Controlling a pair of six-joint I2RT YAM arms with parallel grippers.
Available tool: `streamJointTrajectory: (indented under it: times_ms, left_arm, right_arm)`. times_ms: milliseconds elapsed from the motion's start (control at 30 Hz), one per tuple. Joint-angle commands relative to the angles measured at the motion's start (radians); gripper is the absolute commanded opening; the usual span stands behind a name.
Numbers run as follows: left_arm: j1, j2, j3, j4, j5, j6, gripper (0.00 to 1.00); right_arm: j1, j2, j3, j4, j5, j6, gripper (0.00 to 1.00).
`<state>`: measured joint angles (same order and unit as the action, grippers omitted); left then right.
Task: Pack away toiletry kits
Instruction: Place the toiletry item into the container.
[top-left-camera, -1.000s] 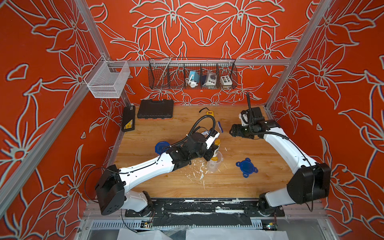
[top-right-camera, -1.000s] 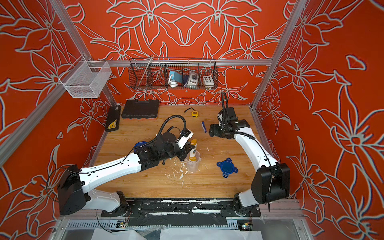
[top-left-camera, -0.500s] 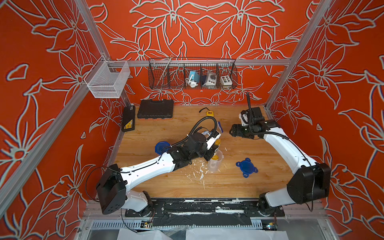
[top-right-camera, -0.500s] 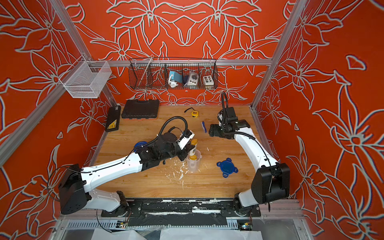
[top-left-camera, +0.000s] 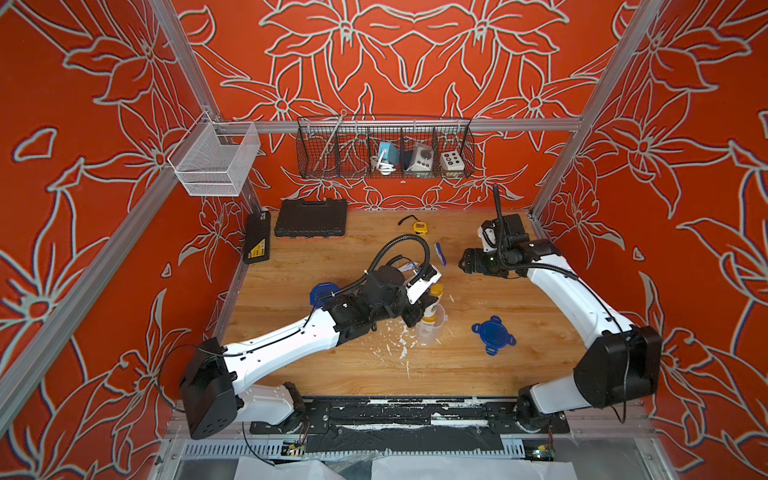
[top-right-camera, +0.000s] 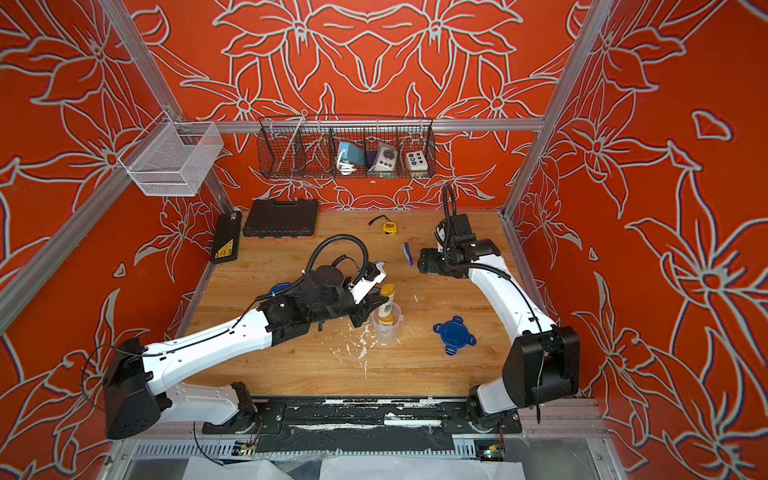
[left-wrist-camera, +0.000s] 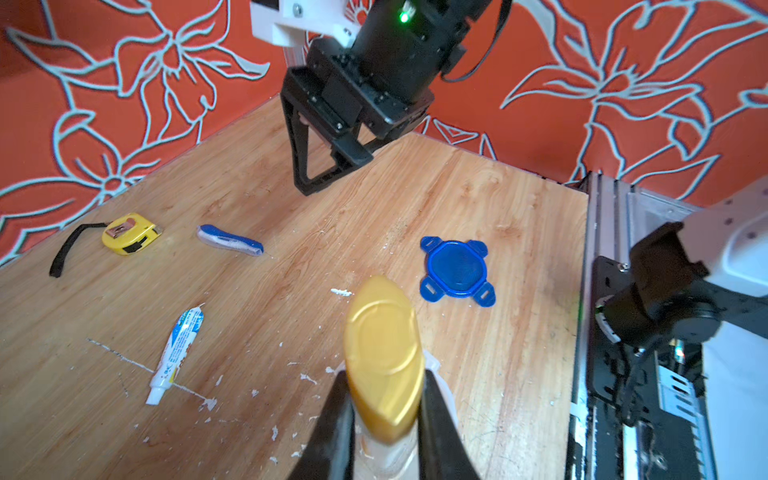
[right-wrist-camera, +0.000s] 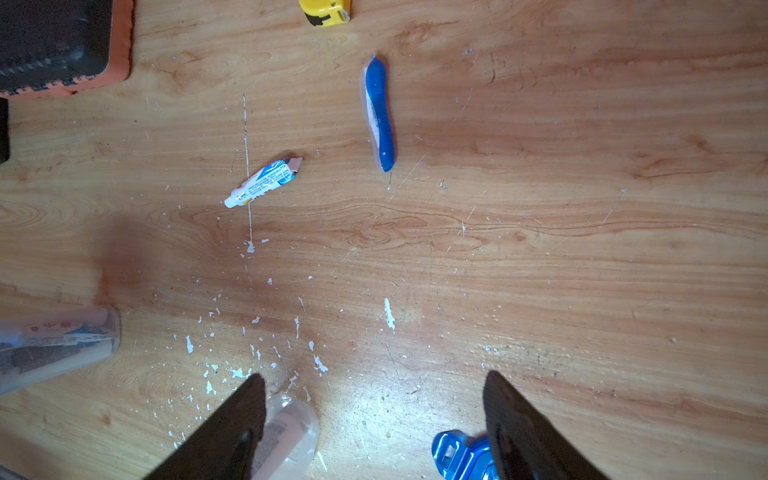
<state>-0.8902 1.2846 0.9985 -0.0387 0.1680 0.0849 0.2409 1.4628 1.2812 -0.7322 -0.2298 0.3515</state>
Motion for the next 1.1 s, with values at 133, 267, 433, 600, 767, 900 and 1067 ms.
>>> streamJointTrajectory:
  times_ms: [133,267,433,600,767,900,1067]
  left_arm:
    - [0.001,-0.042,-0.030,-0.018,0.091,0.001,0.00]
    - [0.002,-0.023,-0.041,0.022,0.084,-0.006,0.00]
    - [0.002,0.000,-0.040,0.036,0.093,-0.001,0.00]
    - [0.002,0.014,-0.041,0.038,0.122,0.008,0.00]
    - [0.003,0.045,-0.047,0.033,0.160,0.025,0.00]
    - [0.002,0.062,-0.072,0.062,0.140,0.023,0.00]
    - [0.002,0.078,-0.057,0.065,0.115,0.021,0.02]
  right_arm:
    - [0.001,-0.012,0.004,-0.008,-0.005,0.005,0.83]
    - [0.001,-0.012,0.006,-0.017,-0.005,0.004,0.82]
    - [0.006,-0.012,0.013,-0.023,-0.005,0.007,0.82]
    - [0.007,-0.009,0.020,-0.027,-0.002,0.007,0.82]
    - [0.008,-0.004,0.018,-0.029,0.000,0.007,0.82]
    - [0.008,0.001,0.018,-0.026,-0.003,0.007,0.82]
    - [0.008,0.015,0.011,-0.002,-0.009,0.017,0.82]
